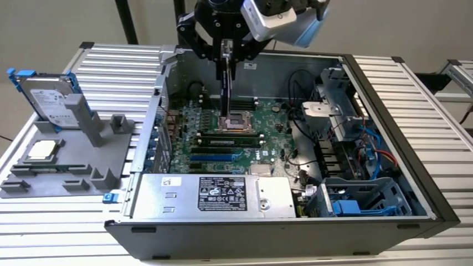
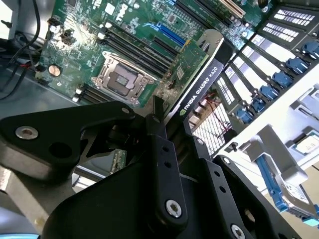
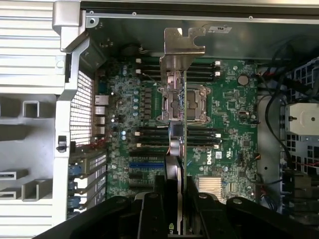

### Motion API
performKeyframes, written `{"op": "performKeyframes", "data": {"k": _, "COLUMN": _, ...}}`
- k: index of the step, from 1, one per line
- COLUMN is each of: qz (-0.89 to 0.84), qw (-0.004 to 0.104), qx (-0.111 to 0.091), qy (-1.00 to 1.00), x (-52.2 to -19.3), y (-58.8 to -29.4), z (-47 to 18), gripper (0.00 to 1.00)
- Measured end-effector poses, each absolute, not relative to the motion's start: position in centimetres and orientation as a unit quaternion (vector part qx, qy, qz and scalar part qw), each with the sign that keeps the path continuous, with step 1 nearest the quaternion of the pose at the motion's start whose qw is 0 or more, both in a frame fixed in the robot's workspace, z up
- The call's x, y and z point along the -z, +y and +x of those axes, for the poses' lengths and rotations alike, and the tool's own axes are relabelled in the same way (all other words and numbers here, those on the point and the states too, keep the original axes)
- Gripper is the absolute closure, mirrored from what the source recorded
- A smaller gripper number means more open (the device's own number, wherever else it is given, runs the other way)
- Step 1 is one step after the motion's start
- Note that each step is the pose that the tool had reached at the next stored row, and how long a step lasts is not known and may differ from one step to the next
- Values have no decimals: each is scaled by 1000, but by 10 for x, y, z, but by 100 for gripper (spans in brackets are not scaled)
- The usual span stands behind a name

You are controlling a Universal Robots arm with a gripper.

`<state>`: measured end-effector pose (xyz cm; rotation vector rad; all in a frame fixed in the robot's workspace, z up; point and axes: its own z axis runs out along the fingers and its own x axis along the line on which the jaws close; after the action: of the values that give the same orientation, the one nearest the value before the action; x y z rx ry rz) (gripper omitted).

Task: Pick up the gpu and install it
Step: 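Pick up the gpu and move the gpu toward the slot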

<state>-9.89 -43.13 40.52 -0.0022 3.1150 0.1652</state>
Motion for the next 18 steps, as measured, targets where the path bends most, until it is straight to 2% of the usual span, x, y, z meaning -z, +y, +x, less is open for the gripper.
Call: {"op": "performKeyframes", "data": {"k": 18, "qz": -1, "qw": 11, "qx": -50, "qy": 999, "x": -405, "y": -431, "z": -95, "gripper": 100}}
